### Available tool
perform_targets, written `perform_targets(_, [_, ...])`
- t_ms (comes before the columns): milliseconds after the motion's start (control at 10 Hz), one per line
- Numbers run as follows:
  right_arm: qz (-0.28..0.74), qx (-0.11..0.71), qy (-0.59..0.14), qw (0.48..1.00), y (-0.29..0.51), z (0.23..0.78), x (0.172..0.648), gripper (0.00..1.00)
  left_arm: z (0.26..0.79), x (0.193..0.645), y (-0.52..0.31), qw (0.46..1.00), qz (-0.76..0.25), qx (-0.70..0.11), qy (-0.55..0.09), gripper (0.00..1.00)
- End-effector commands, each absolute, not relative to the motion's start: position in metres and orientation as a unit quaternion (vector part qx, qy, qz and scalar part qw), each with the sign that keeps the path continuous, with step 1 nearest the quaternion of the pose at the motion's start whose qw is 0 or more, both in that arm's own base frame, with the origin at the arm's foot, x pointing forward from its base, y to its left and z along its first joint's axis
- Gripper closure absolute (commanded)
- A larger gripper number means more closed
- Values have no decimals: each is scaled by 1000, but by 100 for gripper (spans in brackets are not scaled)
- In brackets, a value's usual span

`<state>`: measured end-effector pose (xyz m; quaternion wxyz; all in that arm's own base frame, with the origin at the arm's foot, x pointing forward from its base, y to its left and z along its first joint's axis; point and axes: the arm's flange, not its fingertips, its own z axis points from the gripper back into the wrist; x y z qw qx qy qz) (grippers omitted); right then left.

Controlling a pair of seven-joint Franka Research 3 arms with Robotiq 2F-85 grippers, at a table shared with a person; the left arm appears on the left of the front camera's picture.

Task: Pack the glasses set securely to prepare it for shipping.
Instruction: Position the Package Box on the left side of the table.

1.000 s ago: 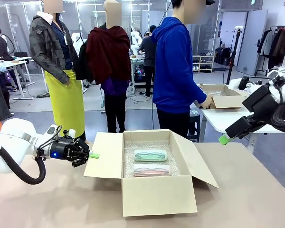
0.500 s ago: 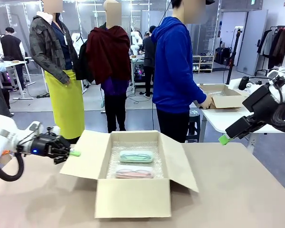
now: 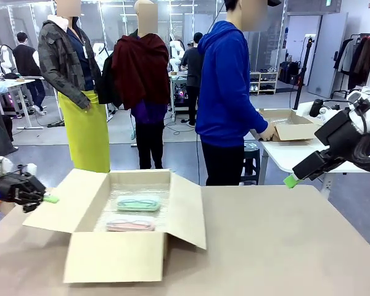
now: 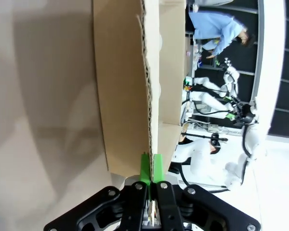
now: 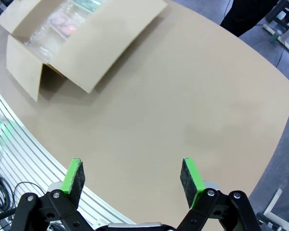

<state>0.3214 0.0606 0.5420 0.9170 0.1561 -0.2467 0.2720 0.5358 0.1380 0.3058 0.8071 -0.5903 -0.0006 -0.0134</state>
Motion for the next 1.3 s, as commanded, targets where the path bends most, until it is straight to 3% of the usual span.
perform_targets(0, [272, 155, -252, 916, 62, 543, 323, 0, 311, 545, 187, 789, -21, -613, 7, 98])
perform_targets(600, [272, 155, -252, 916, 62, 543, 323, 0, 322, 516, 324, 805, -23, -593, 9, 98])
perform_targets(1200, [272, 155, -252, 916, 62, 543, 323, 0, 316, 510, 332, 814, -9, -581, 0, 98])
